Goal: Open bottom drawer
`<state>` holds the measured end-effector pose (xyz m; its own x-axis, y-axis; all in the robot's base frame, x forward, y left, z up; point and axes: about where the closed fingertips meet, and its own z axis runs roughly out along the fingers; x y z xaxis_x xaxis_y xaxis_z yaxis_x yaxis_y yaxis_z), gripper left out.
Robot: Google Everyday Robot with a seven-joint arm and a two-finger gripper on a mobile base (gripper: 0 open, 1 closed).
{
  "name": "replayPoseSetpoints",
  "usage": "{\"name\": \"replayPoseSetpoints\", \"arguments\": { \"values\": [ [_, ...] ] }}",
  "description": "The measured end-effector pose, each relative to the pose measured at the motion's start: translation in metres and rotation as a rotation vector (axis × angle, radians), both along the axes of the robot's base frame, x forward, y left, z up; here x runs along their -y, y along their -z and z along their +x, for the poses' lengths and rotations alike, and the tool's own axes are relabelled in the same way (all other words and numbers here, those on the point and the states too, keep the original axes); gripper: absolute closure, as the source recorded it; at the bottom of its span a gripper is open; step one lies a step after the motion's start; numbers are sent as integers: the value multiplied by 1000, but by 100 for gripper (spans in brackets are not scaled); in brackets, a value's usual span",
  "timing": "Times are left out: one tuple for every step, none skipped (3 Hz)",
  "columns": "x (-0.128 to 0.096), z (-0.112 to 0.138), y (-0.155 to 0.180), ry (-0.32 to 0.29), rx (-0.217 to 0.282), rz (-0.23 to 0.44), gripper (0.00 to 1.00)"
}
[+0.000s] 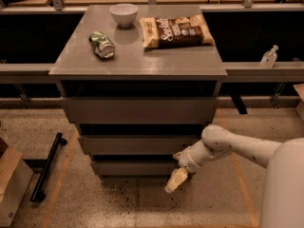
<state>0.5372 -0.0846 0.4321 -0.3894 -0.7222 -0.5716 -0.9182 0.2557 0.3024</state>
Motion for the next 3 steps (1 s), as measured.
{"name": "replayPoseSetpoints", "arguments": {
  "values": [
    [-2, 0, 25, 7, -35, -48, 0],
    [1, 5, 53, 8, -67, -71, 0],
    [12, 17, 83, 52, -72, -57, 0]
  ]
}}
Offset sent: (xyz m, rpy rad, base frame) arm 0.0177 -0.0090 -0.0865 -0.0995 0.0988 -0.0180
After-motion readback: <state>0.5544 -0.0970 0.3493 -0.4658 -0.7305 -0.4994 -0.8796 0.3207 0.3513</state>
